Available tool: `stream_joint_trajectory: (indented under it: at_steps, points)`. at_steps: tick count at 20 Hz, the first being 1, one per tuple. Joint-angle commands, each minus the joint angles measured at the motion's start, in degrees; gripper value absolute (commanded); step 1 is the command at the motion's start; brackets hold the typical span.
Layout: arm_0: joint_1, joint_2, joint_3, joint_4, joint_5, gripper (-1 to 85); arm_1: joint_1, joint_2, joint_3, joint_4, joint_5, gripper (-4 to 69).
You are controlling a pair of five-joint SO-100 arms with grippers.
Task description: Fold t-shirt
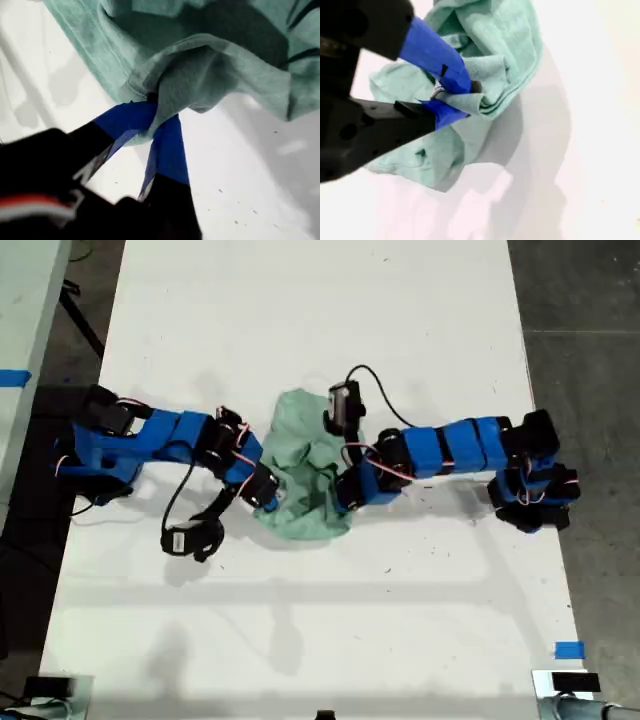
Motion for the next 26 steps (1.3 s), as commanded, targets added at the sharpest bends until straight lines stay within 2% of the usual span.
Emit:
stream_joint_trajectory:
  at_steps: [1, 4, 7, 12, 13, 14, 15, 17, 21, 24, 26]
  points:
    - [-10.7, 5.8, -2.1, 1.1, 6.2, -0.1, 7.5, 6.1, -4.7, 3.4, -6.4, -0.8]
    - [-21.4, 4.7, -1.7, 1.0, 12.4, -0.1, 14.6, 6.5, -4.2, 4.7, -12.9, -0.8]
    - [-29.0, 1.8, -1.8, -2.3, 16.7, -0.1, 21.4, 6.5, -3.0, 4.0, -17.9, -0.8]
    - [-36.4, -5.9, -2.6, -6.8, 20.4, 0.3, 31.6, 3.2, 0.7, -2.2, -24.0, -0.8]
    - [-37.1, -7.2, -2.6, -7.3, 20.5, 5.4, 33.1, 1.9, 0.7, -3.1, -24.3, -1.0]
    - [-37.6, -8.1, -2.6, -7.7, 20.7, 18.9, 34.7, 0.6, 0.7, -3.3, -23.9, 1.0]
    - [-38.1, -8.4, -3.0, -7.8, 20.9, 22.4, 36.3, -0.4, 0.7, -3.4, -23.2, 17.3]
    - [-39.8, -7.3, -3.6, -7.9, 21.2, 29.3, 39.2, -0.8, 0.4, -3.4, -24.9, 35.4]
    - [-45.1, 3.3, -3.3, -6.6, 20.7, 30.6, 46.7, 4.0, -3.8, 3.3, -28.8, 28.2]
    - [-47.5, 12.8, -1.1, -2.9, 20.3, 27.3, 52.6, 13.0, -3.3, 9.3, -32.0, 26.9]
    - [-46.8, 18.0, 1.2, -0.1, 19.6, 25.6, 53.5, 20.8, 2.8, 11.1, -32.6, 26.1]
